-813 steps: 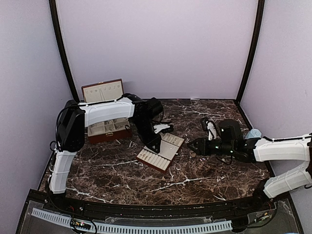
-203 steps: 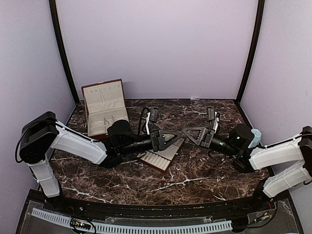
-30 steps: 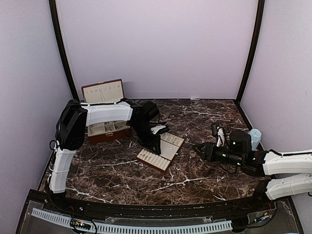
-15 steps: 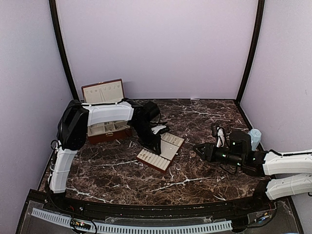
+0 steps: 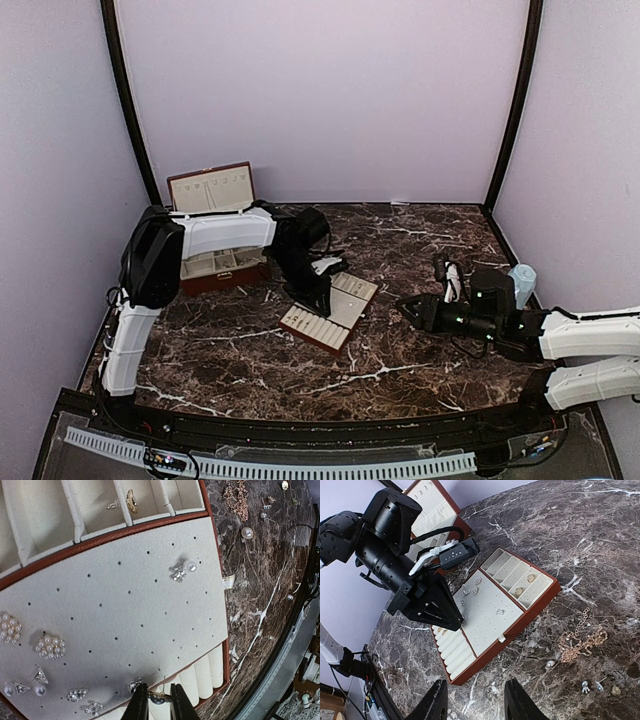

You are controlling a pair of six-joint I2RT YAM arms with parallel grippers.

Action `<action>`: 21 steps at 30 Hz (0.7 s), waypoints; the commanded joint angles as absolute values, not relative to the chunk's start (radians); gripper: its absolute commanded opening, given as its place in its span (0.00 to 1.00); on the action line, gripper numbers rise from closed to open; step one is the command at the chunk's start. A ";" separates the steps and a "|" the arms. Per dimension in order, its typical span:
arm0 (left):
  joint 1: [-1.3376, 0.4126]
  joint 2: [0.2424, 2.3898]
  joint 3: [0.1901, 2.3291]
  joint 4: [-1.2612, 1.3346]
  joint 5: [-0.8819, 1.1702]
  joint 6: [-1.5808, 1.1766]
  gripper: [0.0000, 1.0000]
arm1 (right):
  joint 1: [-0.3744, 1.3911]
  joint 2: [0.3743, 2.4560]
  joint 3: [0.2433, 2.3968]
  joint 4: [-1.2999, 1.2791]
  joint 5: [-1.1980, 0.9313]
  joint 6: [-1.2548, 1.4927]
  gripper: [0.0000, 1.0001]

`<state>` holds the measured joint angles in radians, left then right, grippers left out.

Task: Organize the mixed jewelry
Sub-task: Insert the earring into the earring holder.

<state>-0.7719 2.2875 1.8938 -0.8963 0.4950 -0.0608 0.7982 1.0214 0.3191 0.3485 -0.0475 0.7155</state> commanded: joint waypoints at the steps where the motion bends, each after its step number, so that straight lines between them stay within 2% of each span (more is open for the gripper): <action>1: -0.769 2.304 1.922 -0.946 0.474 -0.038 0.09 | 0.796 1.010 0.307 0.364 -0.037 0.715 0.39; 21: -0.790 2.344 1.988 -1.017 0.378 -0.014 0.09 | 0.796 1.013 0.305 0.362 -0.037 0.714 0.39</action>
